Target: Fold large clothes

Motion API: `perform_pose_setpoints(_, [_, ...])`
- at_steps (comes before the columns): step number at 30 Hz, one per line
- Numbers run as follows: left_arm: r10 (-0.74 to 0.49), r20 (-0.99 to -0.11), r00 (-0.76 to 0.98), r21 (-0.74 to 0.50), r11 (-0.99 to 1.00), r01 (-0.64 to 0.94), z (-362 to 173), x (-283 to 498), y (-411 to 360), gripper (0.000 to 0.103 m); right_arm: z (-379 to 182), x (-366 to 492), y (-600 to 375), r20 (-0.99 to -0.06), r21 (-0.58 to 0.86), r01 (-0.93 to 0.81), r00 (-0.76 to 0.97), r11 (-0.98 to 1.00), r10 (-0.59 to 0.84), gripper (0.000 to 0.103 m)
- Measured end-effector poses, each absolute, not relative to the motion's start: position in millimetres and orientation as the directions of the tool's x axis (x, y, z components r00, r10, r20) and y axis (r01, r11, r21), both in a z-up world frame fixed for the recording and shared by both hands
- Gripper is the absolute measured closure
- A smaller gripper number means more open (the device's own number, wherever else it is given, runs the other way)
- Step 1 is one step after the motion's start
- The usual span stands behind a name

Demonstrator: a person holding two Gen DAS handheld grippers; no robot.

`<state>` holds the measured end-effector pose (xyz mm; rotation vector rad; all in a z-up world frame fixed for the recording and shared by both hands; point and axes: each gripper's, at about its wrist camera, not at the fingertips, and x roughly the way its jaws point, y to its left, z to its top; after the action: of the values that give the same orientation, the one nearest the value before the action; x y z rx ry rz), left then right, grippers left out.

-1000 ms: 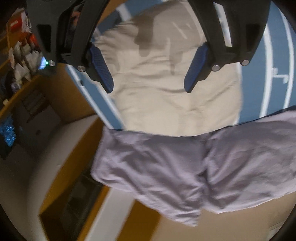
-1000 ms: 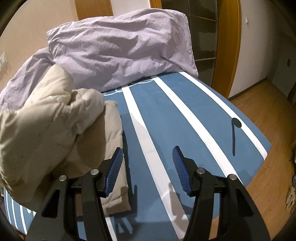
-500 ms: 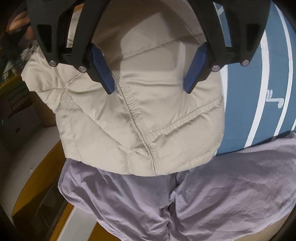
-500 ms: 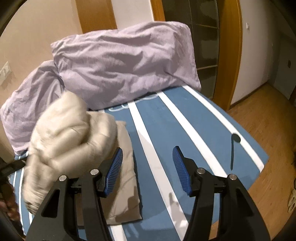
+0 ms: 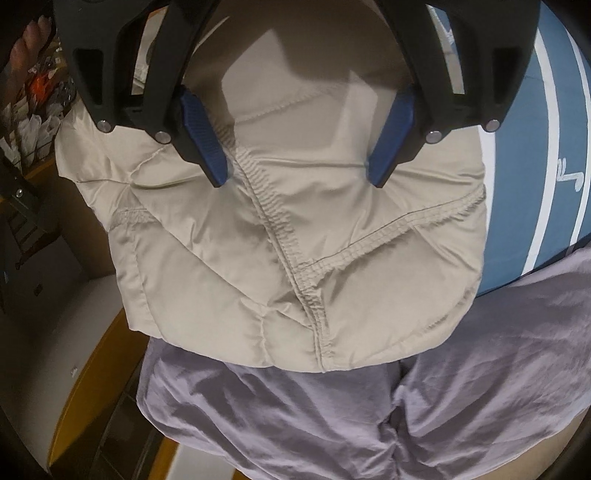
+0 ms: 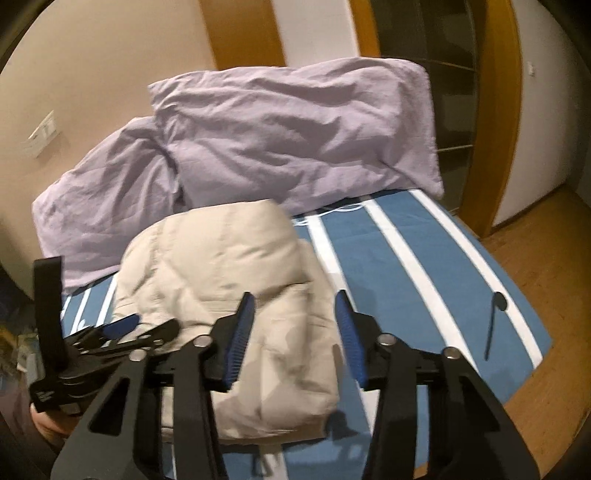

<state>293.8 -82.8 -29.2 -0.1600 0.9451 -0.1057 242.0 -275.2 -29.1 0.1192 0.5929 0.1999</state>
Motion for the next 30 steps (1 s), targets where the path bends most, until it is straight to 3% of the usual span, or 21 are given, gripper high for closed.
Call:
perform_pose_setpoints(6, [-0.175, -0.799, 0.576, -0.192, 0.981, 0.033, -29, 297, -82, 0.024, -46, 248, -256, -0.589, 0.141, -0.191, 0.773, 0.971, 0.237, 0.072])
perform_pose_setpoints(30, [-0.222, -0.732, 0.644, -0.301, 0.954, -0.013, 3, 292, -53, 0.022, -128, 293, -249, -0.706, 0.107, -0.14, 0.687, 0.984, 0.174, 0.074])
